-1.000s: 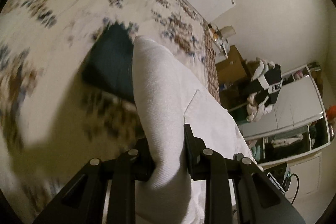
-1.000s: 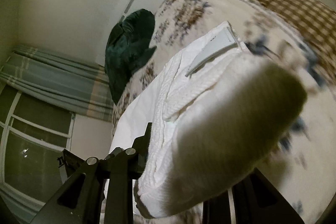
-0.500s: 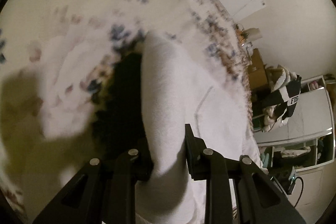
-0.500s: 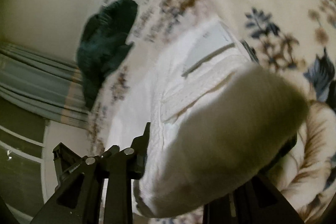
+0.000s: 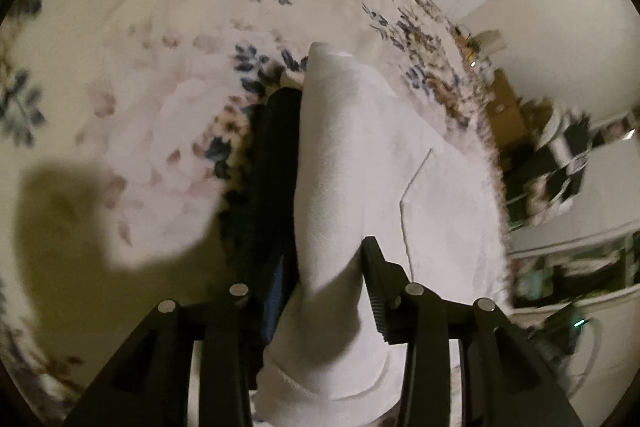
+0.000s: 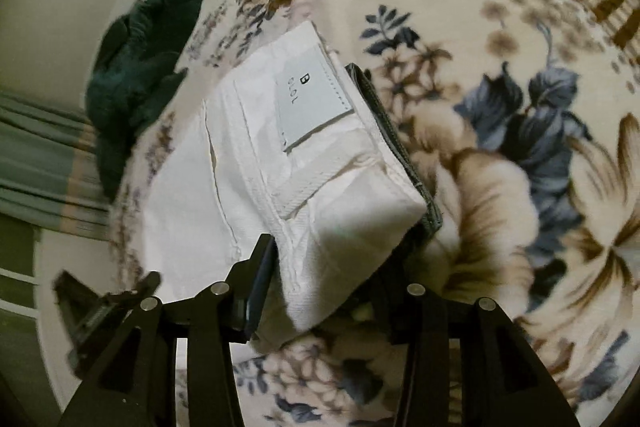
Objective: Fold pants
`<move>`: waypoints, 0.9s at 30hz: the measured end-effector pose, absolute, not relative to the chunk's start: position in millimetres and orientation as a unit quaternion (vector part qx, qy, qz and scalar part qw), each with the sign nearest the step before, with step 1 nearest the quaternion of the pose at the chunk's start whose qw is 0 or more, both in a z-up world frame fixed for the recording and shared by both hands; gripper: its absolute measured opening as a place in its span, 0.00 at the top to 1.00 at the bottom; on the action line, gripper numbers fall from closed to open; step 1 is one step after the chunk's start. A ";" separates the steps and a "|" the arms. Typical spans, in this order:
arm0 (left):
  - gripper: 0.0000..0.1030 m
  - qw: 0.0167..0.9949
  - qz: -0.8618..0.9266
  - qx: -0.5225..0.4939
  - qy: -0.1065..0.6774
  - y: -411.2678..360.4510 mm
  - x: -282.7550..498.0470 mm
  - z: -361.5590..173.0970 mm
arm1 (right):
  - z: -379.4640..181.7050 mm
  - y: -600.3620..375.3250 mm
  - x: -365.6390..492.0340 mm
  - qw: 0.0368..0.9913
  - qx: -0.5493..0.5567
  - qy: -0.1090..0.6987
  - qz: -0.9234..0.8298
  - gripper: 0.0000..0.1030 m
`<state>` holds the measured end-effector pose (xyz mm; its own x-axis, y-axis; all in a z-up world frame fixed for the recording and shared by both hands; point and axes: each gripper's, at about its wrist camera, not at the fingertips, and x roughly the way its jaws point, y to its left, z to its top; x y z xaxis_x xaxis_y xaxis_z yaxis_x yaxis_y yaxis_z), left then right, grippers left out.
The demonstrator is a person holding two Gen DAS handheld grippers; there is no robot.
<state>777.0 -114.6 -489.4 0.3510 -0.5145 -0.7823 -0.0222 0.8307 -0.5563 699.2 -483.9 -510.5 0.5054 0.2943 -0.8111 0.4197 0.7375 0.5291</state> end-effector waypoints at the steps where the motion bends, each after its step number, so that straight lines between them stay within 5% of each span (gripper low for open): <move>1: 0.66 0.793 -0.151 -0.223 0.546 -118.6 774.9 -484.4 | -503.4 -478.9 701.2 0.797 0.336 0.500 -0.046 0.55; 4: 0.62 0.821 -0.121 -0.130 0.543 -136.4 763.3 -464.9 | -479.7 -460.0 704.5 0.816 0.245 0.518 -0.081 0.43; 9: 0.42 0.840 -0.100 -0.055 0.530 -154.1 740.4 -436.1 | -437.3 -436.0 689.5 0.839 0.114 0.513 -0.144 0.24; 12: 0.13 0.848 -0.097 -0.043 0.520 -159.8 725.5 -414.3 | -409.5 -428.8 671.7 0.849 0.077 0.494 -0.172 0.17; 27: 0.10 0.894 -0.074 -0.007 0.441 -169.4 581.6 -234.2 | -206.6 -380.0 518.3 0.903 0.003 0.399 -0.159 0.13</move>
